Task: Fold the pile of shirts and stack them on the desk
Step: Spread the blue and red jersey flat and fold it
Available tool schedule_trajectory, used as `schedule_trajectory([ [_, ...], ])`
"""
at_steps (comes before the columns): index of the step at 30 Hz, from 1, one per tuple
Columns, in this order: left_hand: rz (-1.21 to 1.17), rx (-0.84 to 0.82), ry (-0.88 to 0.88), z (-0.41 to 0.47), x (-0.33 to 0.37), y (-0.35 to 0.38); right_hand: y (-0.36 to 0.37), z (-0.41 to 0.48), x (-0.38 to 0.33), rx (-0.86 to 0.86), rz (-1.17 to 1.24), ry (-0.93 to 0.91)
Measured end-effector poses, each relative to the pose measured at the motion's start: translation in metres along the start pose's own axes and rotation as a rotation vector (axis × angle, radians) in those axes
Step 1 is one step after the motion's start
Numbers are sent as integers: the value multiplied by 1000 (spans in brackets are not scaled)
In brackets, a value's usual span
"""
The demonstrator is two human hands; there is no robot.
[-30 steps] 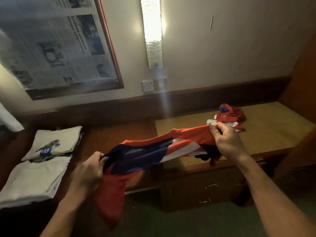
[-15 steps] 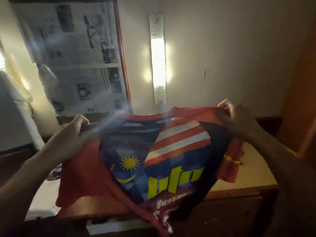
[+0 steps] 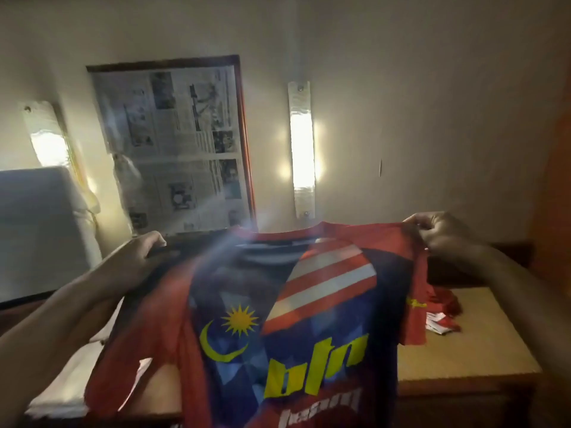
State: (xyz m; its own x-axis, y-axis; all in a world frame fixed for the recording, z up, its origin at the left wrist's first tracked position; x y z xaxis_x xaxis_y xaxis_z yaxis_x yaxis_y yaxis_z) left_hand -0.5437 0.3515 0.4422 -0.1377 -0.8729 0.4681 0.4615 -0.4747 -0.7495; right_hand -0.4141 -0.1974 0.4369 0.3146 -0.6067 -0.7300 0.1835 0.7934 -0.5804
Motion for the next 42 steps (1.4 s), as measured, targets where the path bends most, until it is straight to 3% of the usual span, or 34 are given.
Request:
schedule_trajectory([
  [2,-15,-28,-23,-8,-17,22,33,-4,19,-86,248,151],
  [4,13,-61,-72,-12,-50,42,67,-6,39,-184,317,253],
  [8,103,-166,-139,-26,-115,88,124,-1,75,-288,21,225],
  [13,111,-258,-182,-41,-178,131,190,6,94,-272,-278,145],
  [21,88,-253,-355,-21,-273,146,278,31,116,-205,-244,253],
  [42,-48,-306,-384,143,-409,237,385,158,165,-151,-239,421],
])
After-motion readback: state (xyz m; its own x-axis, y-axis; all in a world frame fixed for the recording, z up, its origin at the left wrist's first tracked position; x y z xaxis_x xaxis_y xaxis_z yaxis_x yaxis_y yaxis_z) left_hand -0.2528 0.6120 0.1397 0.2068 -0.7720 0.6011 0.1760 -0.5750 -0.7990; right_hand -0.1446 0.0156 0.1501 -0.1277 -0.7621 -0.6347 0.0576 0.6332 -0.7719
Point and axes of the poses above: each hand's wrist, its own z-axis towards the middle knuckle, its own y-axis out of the palm, x = y × z, the point moved 4 cm from there along z, towards the middle knuckle, and after that the axes turned 2 degrees about -z, right-handed, at the moved point
